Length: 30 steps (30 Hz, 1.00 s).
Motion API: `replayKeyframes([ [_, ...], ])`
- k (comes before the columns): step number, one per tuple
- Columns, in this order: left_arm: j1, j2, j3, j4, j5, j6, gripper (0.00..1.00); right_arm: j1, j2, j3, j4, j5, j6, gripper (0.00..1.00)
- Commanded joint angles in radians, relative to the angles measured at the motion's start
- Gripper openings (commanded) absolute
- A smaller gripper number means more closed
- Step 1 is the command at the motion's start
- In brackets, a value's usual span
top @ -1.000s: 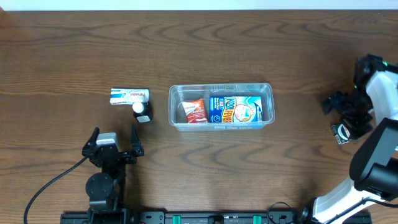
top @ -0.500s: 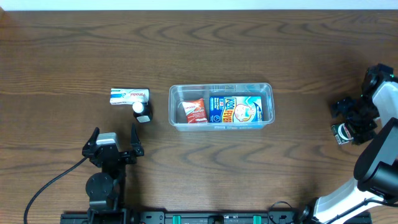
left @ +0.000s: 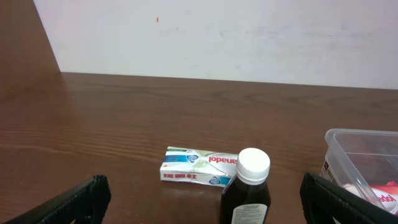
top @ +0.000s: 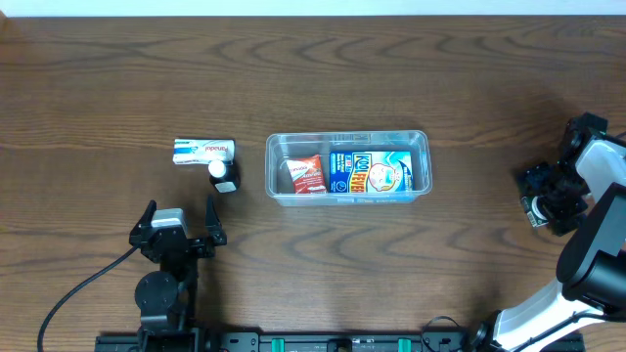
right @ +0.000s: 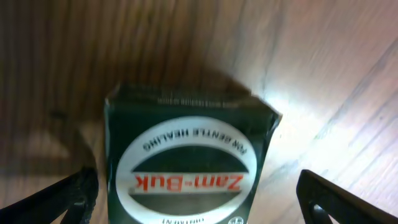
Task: Pack container
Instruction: 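Grasp the green Zam-Buk box with the right gripper and lift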
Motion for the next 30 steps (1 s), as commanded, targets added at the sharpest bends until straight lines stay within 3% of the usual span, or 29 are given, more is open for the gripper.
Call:
replayKeyframes([
  [1,-0.003,-0.007,-0.026,-0.026,-0.005,-0.002,0.98,-0.01,-0.008,-0.004,0.017,0.062,-0.026,0.98],
  [6,-0.003,-0.007,-0.026,-0.026,-0.005,-0.002,0.98,-0.009,-0.008,-0.004,0.046,0.062,-0.039,0.92],
  [14,-0.003,-0.007,-0.026,-0.026,-0.005,-0.002,0.98,-0.005,-0.008,-0.004,0.066,0.054,-0.071,0.71],
  [22,-0.003,-0.007,-0.026,-0.026,-0.005,-0.002,0.98,0.014,-0.008,-0.005,0.024,0.035,-0.074,0.79],
  [30,-0.003,-0.007,-0.026,-0.026,-0.005,-0.002,0.98,0.014,-0.008,-0.025,0.047,0.005,-0.074,0.76],
])
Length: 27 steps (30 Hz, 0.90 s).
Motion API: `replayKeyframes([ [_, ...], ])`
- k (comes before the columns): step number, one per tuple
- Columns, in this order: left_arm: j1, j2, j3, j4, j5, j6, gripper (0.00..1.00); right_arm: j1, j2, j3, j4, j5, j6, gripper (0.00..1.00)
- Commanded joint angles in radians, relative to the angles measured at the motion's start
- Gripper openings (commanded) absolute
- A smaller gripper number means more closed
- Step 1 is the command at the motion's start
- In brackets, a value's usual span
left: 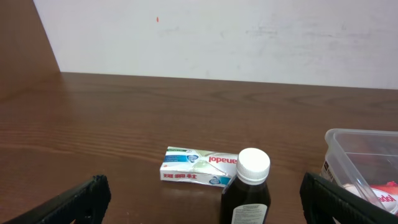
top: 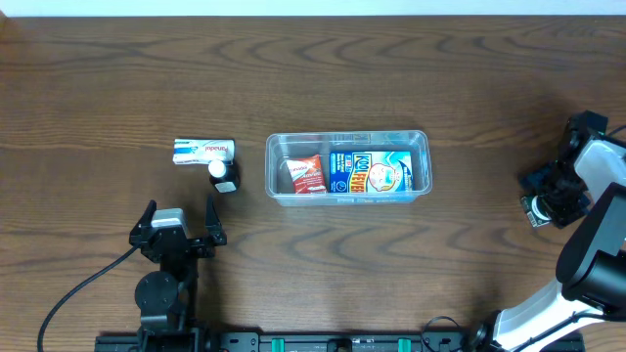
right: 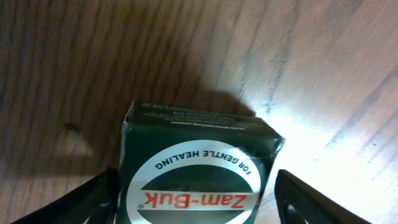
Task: Pack container
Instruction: 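Grasp the green Zam-Buk box with the right gripper and lift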
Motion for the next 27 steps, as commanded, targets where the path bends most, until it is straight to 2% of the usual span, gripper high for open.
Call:
replayKeyframes([
  [1,-0.003,-0.007,-0.026,-0.026,-0.006,-0.002,0.98,0.008,-0.008,-0.019,0.012,-0.013,-0.005,0.75],
  [4,-0.003,-0.007,-0.026,-0.026,-0.006,-0.002,0.98,0.008,-0.008,-0.023,0.018,-0.013,-0.007,0.72],
  [7,-0.003,-0.007,-0.026,-0.026,-0.006,-0.002,0.98,0.008,-0.008,-0.023,0.029,-0.013,-0.031,0.59],
  [10,-0.003,-0.007,-0.026,-0.026,-0.006,-0.002,0.98,0.01,-0.008,-0.023,0.044,-0.022,-0.068,0.53],
  [18,-0.003,-0.007,-0.026,-0.026,-0.006,-0.002,0.98,0.028,-0.009,-0.019,0.115,-0.186,-0.202,0.57],
  [23,-0.003,-0.007,-0.026,-0.026,-0.006,-0.002,0.98,0.028,-0.026,0.009,0.163,-0.434,-0.327,0.59],
  [27,-0.003,-0.007,-0.026,-0.026,-0.006,-0.002,0.98,0.028,-0.074,0.045,0.21,-0.706,-0.453,0.6],
])
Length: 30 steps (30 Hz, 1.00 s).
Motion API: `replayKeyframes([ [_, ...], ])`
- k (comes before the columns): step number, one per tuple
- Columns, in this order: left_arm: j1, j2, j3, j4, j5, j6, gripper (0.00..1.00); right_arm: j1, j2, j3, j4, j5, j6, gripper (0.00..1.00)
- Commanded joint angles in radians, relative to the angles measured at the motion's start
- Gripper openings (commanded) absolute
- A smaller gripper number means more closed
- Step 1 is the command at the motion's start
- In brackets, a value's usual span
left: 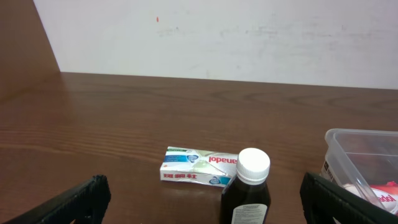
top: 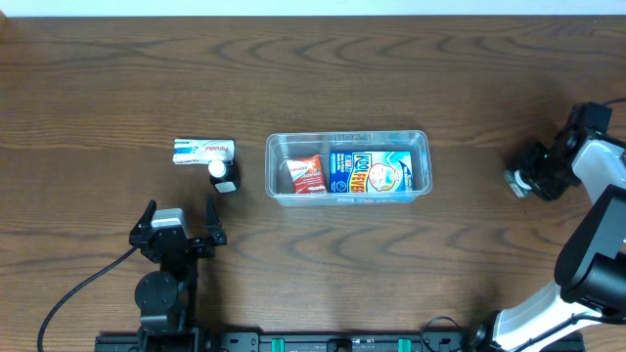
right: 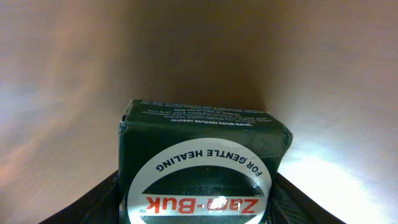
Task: Pack container
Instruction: 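Grasp the green Zam-Buk box with the right gripper and lift, then carry the green box over the container and lower it inside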
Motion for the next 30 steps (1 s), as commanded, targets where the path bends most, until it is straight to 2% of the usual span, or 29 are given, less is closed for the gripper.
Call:
replayKeyframes([
  [1,-0.003,-0.007,-0.026,-0.026,-0.005,-0.002,0.98,0.012,-0.073,0.049,0.025,-0.344,-0.15,0.61],
  [10,-0.003,-0.007,-0.026,-0.026,-0.005,-0.002,0.98,0.042,-0.294,0.099,0.15,-0.78,-0.19,0.63],
  [15,-0.003,-0.007,-0.026,-0.026,-0.005,-0.002,0.98,0.203,-0.399,0.099,0.223,-0.78,-0.169,0.65],
  [19,-0.003,-0.007,-0.026,-0.026,-0.005,-0.002,0.98,0.416,-0.41,0.099,0.267,-0.607,-0.118,0.65],
  [25,-0.003,-0.007,-0.026,-0.026,-0.005,-0.002,0.98,0.741,-0.364,0.099,0.276,-0.192,-0.051,0.63],
  [30,-0.003,-0.007,-0.026,-0.026,-0.005,-0.002,0.98,0.945,-0.293,0.099,0.28,0.075,0.022,0.6],
])
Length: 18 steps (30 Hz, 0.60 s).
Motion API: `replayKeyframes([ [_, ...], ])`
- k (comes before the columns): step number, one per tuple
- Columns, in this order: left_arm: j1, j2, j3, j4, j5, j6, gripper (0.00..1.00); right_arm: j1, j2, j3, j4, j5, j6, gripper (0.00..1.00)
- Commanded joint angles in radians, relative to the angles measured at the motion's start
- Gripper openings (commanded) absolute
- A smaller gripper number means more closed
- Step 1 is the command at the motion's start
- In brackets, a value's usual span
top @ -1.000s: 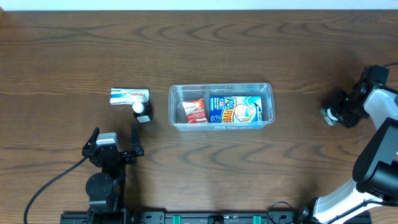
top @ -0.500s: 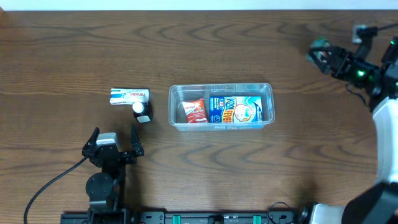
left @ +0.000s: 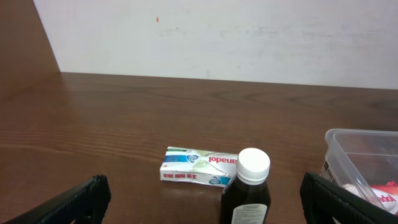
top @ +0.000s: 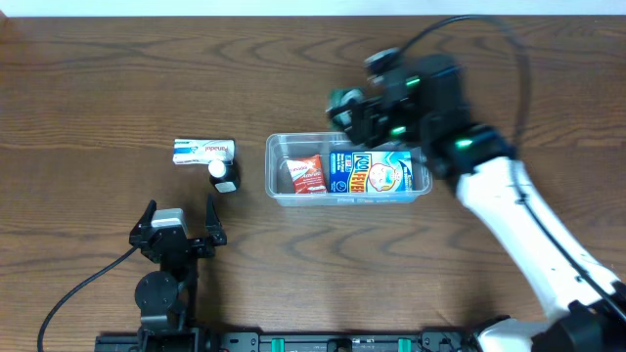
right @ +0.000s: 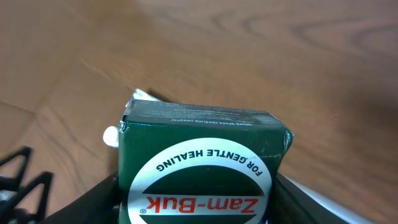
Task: Pack container
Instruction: 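Carry the green box over the container and lower it inside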
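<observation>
A dark green Zam-Buk box (right: 202, 158) fills the right wrist view, with my right gripper (right: 200, 199) shut on it. From overhead this gripper (top: 344, 106) hangs just past the back rim of the clear plastic container (top: 423, 142), above its left half. The container holds a red sachet (top: 306, 174) and a blue box (top: 377, 171). A white Panadol box (top: 203, 151) and a dark bottle with a white cap (top: 224, 176) stand left of the container. My left gripper (top: 178, 233) sits open near the front edge, facing the bottle (left: 247, 186) and the Panadol box (left: 199, 167).
The right arm (top: 509, 205) stretches across the table's right half from the front right corner. The container's corner (left: 364, 149) shows at the right of the left wrist view. A pale wall (left: 217, 37) closes the far edge of the table.
My right gripper, still holding the Zam-Buk box, has gone from the table's far right edge to above the container's back rim. The left arm and the other items stayed put.
My right gripper stood open round the Zam-Buk box at the far right of the table. Then its fingers were closer to the box. A second ago it held the box off the wood, and now the box hangs by the container.
</observation>
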Motion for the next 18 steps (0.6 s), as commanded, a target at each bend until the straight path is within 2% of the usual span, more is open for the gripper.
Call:
replayKeyframes([
  [1,-0.003,-0.007,-0.026,-0.026,-0.006,-0.002,0.98,0.108,0.056,0.011,0.002,0.3,0.084,0.6],
  [6,-0.003,-0.007,-0.026,-0.026,-0.006,-0.002,0.98,0.198,0.146,0.011,0.003,0.435,0.145,0.61],
  [18,-0.003,-0.007,-0.026,-0.026,-0.006,-0.002,0.98,0.254,0.302,0.011,0.018,0.426,0.144,0.61],
])
